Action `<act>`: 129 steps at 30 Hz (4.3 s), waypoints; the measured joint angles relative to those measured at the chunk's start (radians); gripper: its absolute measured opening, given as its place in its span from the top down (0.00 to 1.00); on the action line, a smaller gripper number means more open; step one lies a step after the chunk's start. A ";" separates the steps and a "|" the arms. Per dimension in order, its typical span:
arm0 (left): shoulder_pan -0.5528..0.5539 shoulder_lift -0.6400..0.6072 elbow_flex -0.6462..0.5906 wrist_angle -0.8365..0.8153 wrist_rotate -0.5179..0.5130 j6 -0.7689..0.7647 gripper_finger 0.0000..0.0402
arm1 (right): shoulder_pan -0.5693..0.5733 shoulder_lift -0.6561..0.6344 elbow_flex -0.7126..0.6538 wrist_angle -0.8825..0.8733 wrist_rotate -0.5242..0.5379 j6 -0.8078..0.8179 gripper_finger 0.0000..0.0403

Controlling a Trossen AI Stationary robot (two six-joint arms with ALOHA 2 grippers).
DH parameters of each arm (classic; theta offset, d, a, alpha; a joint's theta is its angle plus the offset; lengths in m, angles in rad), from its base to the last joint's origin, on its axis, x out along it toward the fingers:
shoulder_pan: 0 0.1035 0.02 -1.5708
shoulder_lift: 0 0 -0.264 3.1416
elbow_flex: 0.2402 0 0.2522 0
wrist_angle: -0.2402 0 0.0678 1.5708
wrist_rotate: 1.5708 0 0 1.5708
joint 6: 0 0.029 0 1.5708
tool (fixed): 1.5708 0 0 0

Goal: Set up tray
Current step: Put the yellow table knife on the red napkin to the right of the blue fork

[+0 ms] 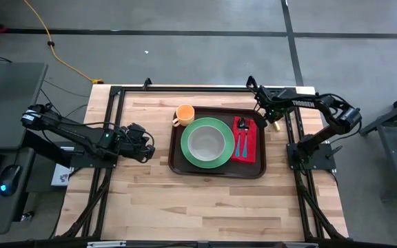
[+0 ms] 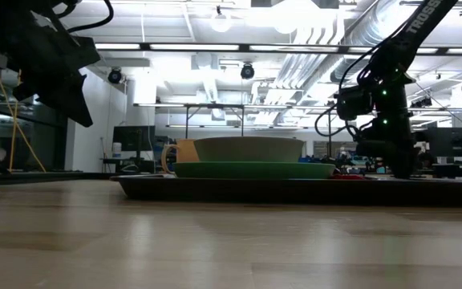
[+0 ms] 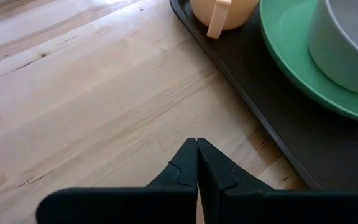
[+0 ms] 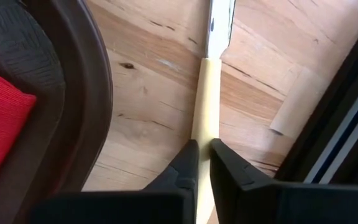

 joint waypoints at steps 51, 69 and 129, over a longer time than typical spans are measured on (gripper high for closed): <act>0.000 0.000 0.000 -0.027 0.000 0.004 0.92 | 0.027 0.002 -0.037 0.081 -0.017 0.051 0.96; 0.000 0.000 0.000 -0.027 0.000 0.004 0.92 | -0.004 0.002 0.019 -0.126 0.019 0.100 0.99; 0.000 0.000 0.000 -0.027 -0.011 0.055 0.92 | -0.061 0.002 0.020 -0.161 -0.056 0.114 0.57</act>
